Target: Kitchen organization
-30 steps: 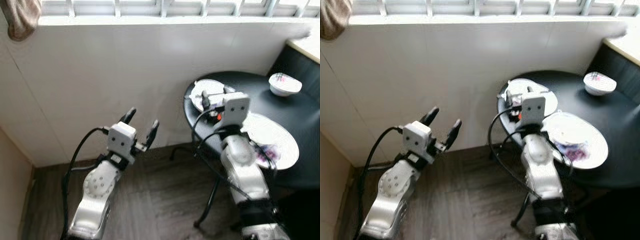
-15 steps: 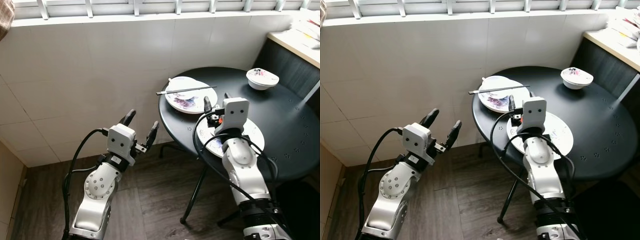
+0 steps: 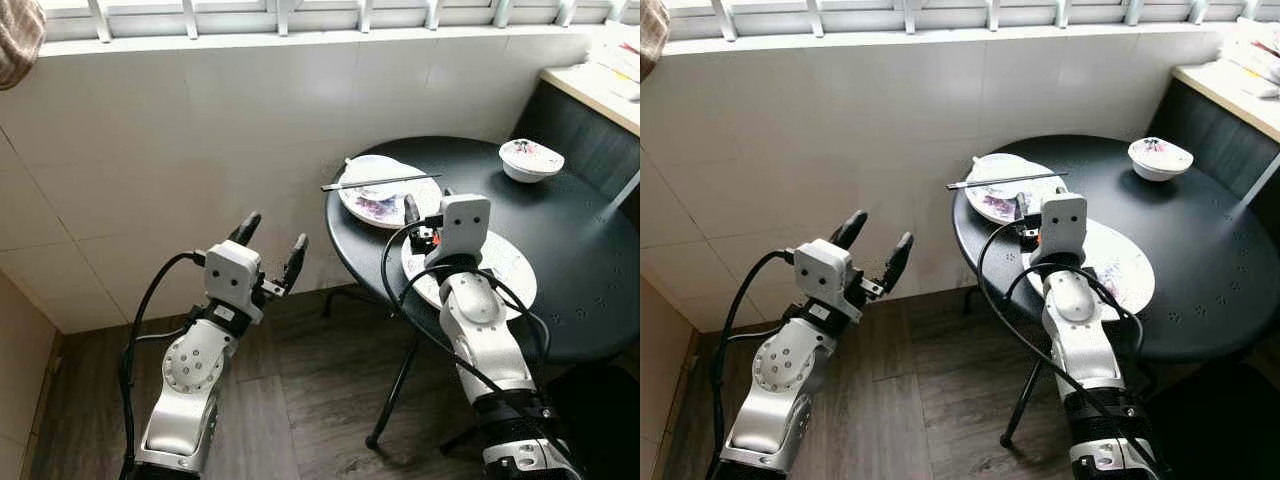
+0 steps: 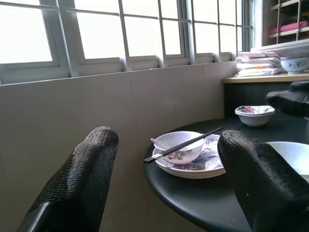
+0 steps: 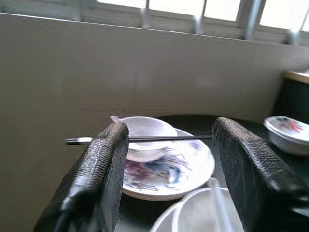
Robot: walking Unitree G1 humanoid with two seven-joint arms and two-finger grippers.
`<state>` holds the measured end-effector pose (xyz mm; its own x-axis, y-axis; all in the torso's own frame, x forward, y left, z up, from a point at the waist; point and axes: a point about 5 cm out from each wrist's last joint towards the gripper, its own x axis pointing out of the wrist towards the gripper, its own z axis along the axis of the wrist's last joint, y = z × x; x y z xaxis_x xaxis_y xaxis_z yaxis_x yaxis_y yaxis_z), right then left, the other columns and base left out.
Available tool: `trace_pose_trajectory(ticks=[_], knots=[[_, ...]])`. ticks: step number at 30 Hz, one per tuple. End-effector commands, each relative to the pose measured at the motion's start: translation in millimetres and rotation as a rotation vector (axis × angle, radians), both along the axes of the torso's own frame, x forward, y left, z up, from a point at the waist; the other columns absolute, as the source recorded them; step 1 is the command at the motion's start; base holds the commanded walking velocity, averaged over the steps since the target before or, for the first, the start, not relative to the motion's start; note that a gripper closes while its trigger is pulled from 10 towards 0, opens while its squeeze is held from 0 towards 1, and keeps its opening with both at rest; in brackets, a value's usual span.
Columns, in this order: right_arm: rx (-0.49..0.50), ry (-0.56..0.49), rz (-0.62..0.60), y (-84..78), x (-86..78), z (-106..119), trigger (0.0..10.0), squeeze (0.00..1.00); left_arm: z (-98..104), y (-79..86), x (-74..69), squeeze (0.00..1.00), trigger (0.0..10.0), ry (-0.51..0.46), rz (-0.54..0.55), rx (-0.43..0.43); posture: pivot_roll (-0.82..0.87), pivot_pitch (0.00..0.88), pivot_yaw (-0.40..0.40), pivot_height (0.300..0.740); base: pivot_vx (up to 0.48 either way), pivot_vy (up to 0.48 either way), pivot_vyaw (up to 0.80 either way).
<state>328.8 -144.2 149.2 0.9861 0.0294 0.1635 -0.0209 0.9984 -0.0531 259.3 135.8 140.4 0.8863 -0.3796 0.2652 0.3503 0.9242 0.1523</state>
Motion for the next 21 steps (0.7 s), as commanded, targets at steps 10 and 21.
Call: trace_pose_trajectory(ticks=[10, 21], knots=[[-0.007, 0.014, -0.039, -8.0, 2.0, -1.5, 10.0, 0.0, 0.0, -4.0, 3.2, 0.0, 10.0, 0.002, -0.013, 0.002, 0.0, 0.0, -0.056, 0.74, 0.089, 0.0, -0.55], [-0.033, 0.026, -0.045, -7.9, 3.3, -3.2, 10.0, 0.0, 0.8, -3.7, 4.5, 0.0, 10.0, -0.002, -0.011, -0.003, 0.0, 0.0, -0.058, 0.74, 0.413, 0.0, 0.0]])
